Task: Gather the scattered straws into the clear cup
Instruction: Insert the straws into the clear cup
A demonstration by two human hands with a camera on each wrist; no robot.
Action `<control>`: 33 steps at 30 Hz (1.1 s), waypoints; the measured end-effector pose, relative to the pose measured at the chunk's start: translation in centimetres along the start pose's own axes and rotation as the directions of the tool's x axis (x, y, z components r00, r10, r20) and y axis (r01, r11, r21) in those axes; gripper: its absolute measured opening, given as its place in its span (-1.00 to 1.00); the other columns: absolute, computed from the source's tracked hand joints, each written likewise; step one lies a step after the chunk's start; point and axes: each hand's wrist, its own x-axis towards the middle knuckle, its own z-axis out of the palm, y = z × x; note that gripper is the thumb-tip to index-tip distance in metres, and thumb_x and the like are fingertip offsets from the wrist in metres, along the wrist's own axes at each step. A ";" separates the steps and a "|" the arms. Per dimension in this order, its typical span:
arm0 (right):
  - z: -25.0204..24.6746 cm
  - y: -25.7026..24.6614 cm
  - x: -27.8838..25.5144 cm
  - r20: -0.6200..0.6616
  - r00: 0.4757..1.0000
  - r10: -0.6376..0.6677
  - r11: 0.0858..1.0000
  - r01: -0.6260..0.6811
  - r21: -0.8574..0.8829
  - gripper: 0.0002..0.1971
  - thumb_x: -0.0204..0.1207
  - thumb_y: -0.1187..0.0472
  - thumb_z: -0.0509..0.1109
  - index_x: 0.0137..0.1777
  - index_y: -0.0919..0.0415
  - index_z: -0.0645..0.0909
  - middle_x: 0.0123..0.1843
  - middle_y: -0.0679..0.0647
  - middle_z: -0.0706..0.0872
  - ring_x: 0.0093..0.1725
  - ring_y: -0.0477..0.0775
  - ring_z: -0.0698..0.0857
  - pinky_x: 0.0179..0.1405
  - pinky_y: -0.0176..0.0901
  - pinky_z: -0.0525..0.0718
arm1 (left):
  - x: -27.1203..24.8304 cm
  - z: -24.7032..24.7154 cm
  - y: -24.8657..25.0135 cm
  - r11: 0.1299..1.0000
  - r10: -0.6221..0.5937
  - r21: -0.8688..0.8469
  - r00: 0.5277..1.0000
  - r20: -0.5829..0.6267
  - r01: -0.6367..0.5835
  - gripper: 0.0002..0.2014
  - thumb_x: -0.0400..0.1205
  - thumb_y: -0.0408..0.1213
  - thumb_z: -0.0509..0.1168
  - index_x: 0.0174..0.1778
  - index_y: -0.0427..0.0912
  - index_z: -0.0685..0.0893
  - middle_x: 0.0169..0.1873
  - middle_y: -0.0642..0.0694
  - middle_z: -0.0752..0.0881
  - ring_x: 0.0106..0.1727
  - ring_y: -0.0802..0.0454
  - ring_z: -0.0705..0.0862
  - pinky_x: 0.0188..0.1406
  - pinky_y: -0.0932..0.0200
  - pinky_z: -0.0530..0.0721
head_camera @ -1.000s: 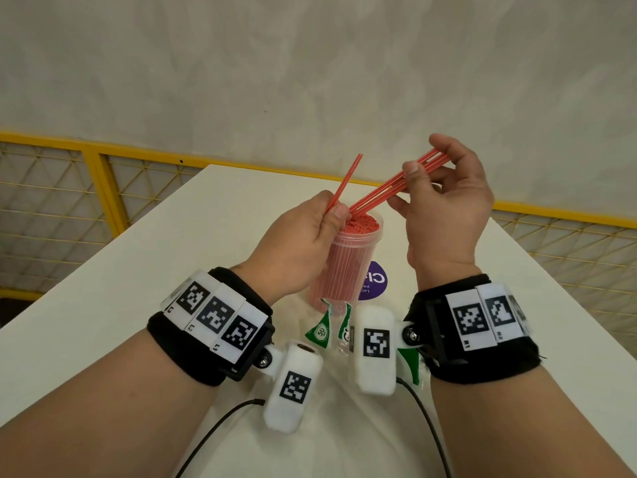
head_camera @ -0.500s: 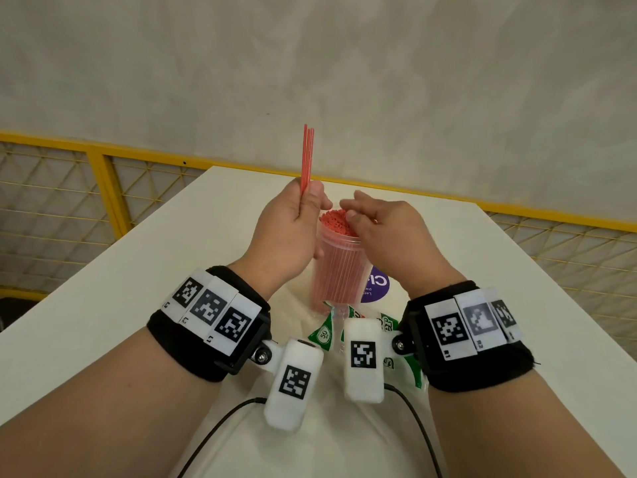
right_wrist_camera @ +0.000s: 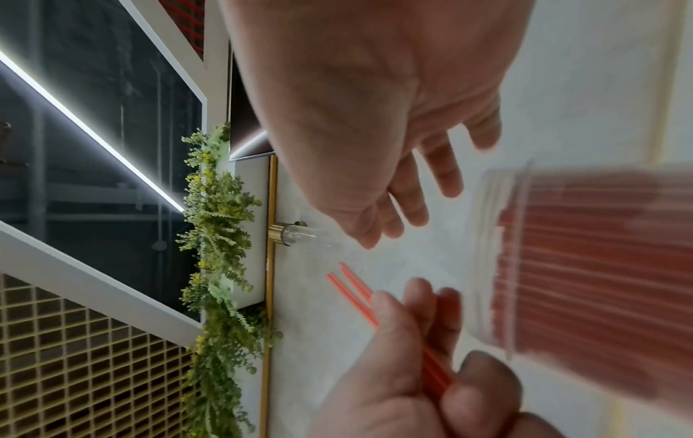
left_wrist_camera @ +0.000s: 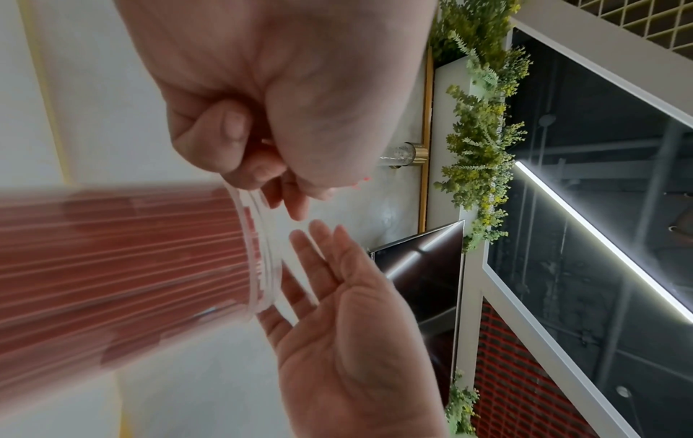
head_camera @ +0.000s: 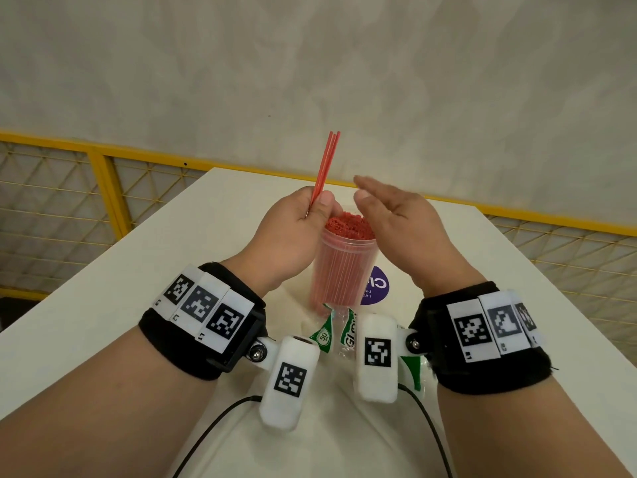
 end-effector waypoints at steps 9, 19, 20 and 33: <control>-0.9 -2.5 -0.9 -0.162 0.976 -0.142 0.891 0.198 0.409 -0.45 0.58 0.19 0.44 0.52 -0.07 0.36 -0.06 -0.04 0.83 -0.14 -0.02 0.79 -0.14 -0.20 0.72 | -0.3 -0.8 1.4 0.965 0.104 0.225 0.984 0.141 -0.134 -0.68 0.79 -0.13 0.05 -0.28 0.13 0.54 -0.18 0.10 0.46 -0.33 0.23 0.49 -0.34 0.31 0.39; -0.2 -2.4 -1.1 -0.166 0.962 -0.216 0.892 0.263 0.368 -0.71 0.61 0.40 0.32 0.08 -0.06 0.46 -0.24 0.13 0.76 -0.37 0.00 0.71 -0.24 -0.01 0.75 | -0.2 -1.0 1.2 0.885 0.106 0.424 0.969 0.222 -0.194 -0.90 0.71 -0.09 0.23 0.03 -0.02 0.54 -0.04 0.11 0.43 -0.15 0.32 0.50 -0.21 0.61 0.37; -0.3 -2.2 -1.0 -0.199 0.956 -0.216 0.886 0.277 0.372 -0.72 0.61 0.41 0.31 0.07 -0.04 0.46 -0.26 0.11 0.76 -0.39 -0.01 0.70 -0.27 -0.05 0.74 | -0.2 -0.9 1.3 0.887 0.112 0.425 0.976 0.186 -0.182 -0.86 0.67 -0.04 0.28 0.04 0.02 0.52 -0.02 0.14 0.43 -0.16 0.30 0.51 -0.22 0.55 0.40; -3.2 -0.5 -0.1 -0.621 0.779 -0.092 0.976 0.194 0.098 -0.78 0.52 0.14 0.41 -0.07 -0.25 0.49 -0.31 0.12 0.75 -0.32 0.04 0.77 -0.26 0.17 0.76 | -0.6 -0.1 -0.5 0.869 0.013 0.471 0.959 0.284 -0.151 -0.48 0.52 0.01 0.46 0.41 0.25 0.53 0.61 0.01 0.22 0.61 0.03 0.26 0.50 0.20 0.24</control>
